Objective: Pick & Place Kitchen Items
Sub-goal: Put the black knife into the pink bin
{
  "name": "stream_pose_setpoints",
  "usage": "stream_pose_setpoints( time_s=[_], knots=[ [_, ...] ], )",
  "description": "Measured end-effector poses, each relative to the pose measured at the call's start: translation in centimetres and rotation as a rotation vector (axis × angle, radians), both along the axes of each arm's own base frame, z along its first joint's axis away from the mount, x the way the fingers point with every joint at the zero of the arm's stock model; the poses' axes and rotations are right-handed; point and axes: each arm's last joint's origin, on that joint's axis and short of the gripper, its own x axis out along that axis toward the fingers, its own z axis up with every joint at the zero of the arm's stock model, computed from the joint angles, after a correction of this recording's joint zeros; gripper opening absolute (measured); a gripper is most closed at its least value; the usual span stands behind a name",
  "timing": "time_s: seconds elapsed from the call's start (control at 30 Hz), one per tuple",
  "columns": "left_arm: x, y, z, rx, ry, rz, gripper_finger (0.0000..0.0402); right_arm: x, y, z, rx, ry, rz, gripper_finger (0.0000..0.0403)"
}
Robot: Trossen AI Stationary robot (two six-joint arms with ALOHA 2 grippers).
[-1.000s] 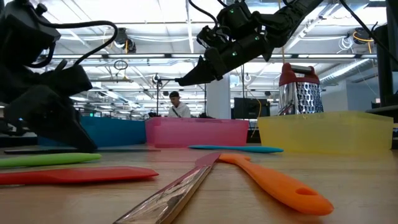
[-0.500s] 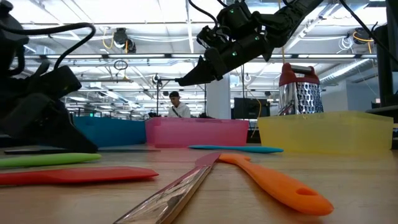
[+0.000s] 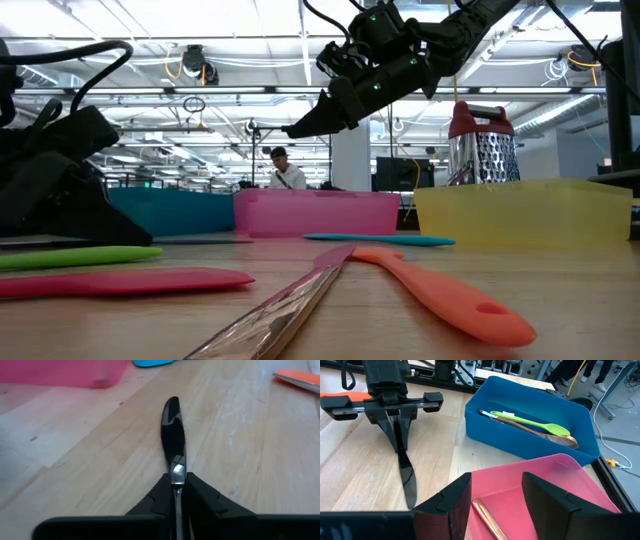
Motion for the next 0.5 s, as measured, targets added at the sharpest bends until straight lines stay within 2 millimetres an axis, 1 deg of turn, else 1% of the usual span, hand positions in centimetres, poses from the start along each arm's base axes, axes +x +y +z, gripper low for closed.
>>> stream_pose_setpoints(
  time_s=[0.4, 0.5],
  knots=[
    [0.45, -0.21, 0.32, -0.035, -0.105, 0.023, 0.0034, 0.06, -0.01, 0.15, -0.011, -0.016, 0.003, 0.0169],
    [0.85, -0.37, 0.68, -0.006, -0.147, 0.004, 0.0034, 0.08, -0.02, 0.2, -0.012, -0.021, 0.003, 0.0169]
  ],
)
